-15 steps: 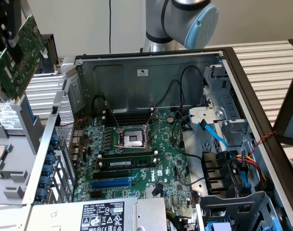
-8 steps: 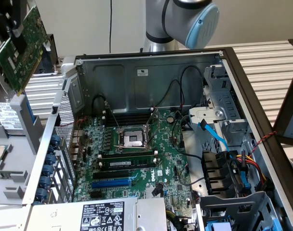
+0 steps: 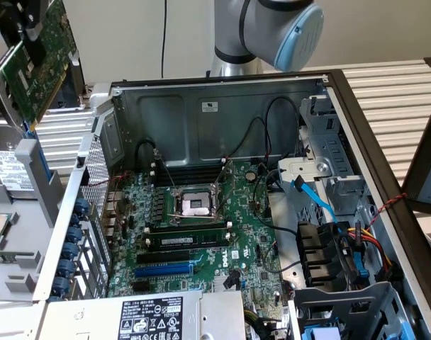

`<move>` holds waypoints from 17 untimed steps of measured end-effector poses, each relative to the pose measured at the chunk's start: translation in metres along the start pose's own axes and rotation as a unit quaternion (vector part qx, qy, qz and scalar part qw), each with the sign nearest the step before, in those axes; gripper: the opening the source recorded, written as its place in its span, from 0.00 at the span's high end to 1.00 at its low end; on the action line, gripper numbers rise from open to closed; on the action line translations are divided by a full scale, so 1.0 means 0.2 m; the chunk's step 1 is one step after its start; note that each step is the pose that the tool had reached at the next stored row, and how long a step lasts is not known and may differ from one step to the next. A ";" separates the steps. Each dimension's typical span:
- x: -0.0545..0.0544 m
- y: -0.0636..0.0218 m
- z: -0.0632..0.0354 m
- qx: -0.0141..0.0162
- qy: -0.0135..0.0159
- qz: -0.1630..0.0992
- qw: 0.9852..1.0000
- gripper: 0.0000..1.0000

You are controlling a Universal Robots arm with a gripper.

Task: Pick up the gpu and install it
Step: 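Pick up the gpu and move the gpu toward the slot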

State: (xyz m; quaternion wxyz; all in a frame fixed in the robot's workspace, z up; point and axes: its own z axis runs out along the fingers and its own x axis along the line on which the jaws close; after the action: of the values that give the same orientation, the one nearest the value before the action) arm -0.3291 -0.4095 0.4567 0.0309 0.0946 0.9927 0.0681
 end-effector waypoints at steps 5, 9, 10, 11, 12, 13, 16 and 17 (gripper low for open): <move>-0.04 -0.004 0.001 0.006 0.028 0.004 1.000 0.73; -0.08 -0.004 -0.004 0.008 0.043 0.006 0.999 0.73; -0.10 -0.002 -0.008 0.009 0.043 0.006 0.999 0.73; -0.13 -0.001 -0.012 0.009 0.044 0.006 0.999 0.73; -0.15 0.001 -0.014 0.009 0.044 0.006 0.999 0.73; -0.17 0.003 -0.016 0.009 0.044 0.006 0.999 0.73; -0.24 0.008 -0.020 0.009 0.044 0.006 0.999 0.73; -0.26 0.009 -0.020 0.009 0.045 0.006 0.999 0.73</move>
State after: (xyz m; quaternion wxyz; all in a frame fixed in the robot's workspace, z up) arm -0.2772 -0.4184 0.4635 -0.0146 0.0976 0.9931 0.0637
